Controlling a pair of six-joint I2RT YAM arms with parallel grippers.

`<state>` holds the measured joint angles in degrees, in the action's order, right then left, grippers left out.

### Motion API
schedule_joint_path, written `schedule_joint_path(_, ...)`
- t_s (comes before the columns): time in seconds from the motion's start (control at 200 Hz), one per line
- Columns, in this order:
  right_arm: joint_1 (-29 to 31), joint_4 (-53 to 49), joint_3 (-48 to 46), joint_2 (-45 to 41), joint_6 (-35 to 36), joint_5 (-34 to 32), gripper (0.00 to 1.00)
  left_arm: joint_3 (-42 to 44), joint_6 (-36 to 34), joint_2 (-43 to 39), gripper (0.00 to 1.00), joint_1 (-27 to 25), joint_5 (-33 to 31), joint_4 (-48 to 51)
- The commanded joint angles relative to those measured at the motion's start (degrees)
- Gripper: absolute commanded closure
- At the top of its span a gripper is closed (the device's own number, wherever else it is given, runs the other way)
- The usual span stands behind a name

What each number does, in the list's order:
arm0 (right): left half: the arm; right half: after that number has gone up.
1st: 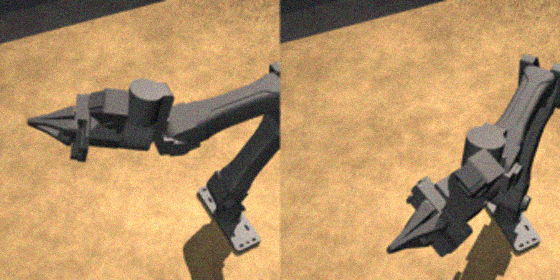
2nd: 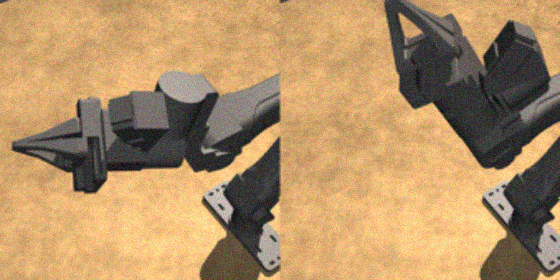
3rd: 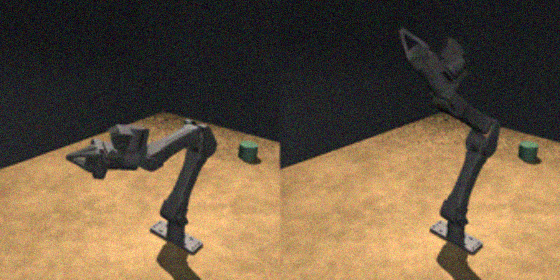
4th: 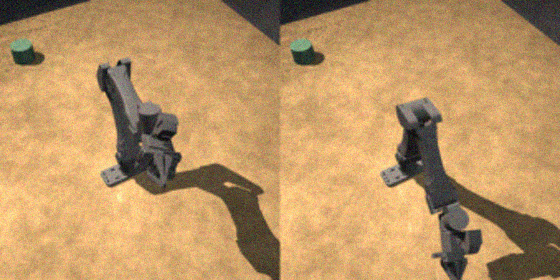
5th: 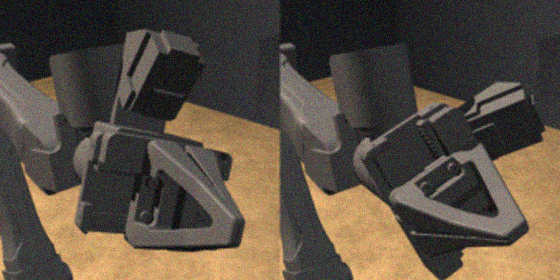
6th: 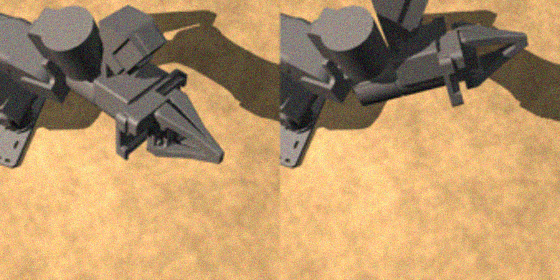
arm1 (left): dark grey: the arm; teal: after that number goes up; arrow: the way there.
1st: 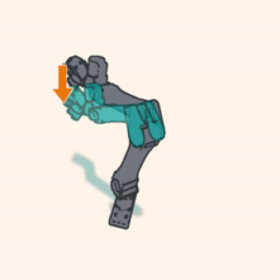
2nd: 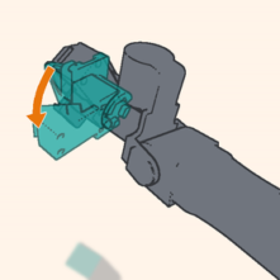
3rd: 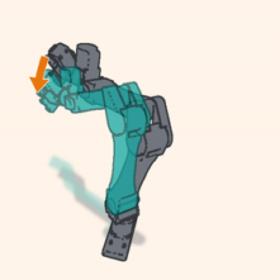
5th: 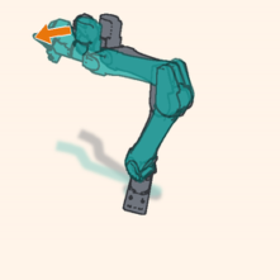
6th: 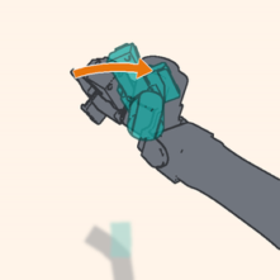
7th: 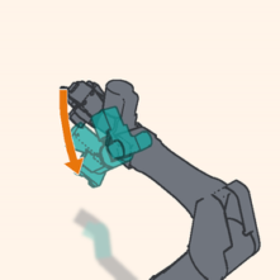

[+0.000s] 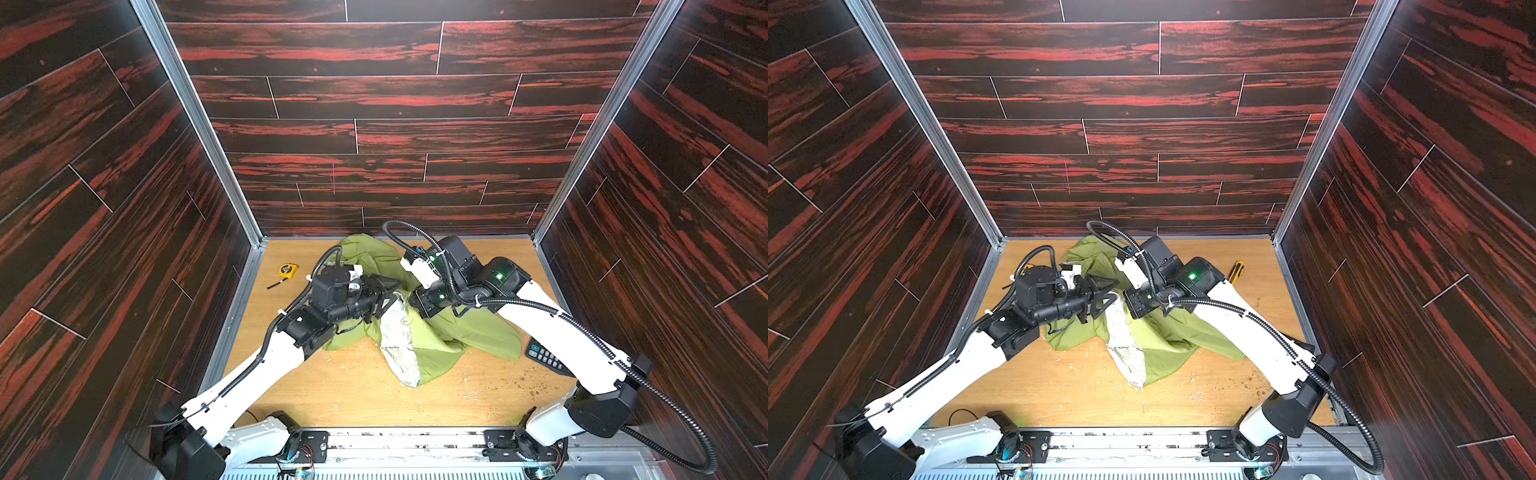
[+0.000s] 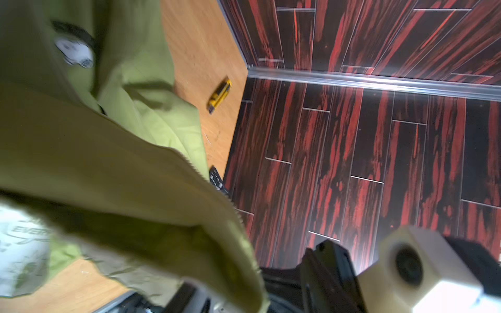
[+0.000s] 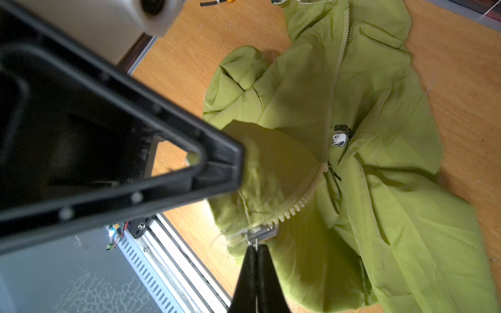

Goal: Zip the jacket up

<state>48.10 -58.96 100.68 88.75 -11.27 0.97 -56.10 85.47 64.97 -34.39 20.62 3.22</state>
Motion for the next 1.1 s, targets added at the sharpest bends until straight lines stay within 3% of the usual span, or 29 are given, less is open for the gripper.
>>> schedule_joint_path(0.0, -0.3, 1.0, -0.3, -0.4, -1.6, 2.4, 1.0, 3.4, -4.1, -3.7, 0.47, -0.1, -4.7, 1.8)
schedule_joint_path(0.17, -0.7, 0.8, 0.3, 0.6, -2.5, 5.0, 1.0, 5.8, -10.5, -7.8, 0.47, -1.3, -8.7, 1.1)
schedule_joint_path(0.411, -1.8, -0.3, 1.7, 1.6, -3.6, 7.3, 1.0, 5.4, -22.2, -7.3, 0.54, -7.8, -12.6, 1.1)
schedule_joint_path(0.681, -3.8, -0.6, 1.4, 1.4, -4.8, 9.7, 1.0, 7.2, -27.2, -8.4, 0.55, -10.1, -14.7, -2.5)
schedule_joint_path(1.097, -5.1, -0.2, 1.4, 1.6, -5.3, 11.9, 1.0, 2.7, -29.9, -1.4, 0.58, -11.7, -12.0, -2.2)
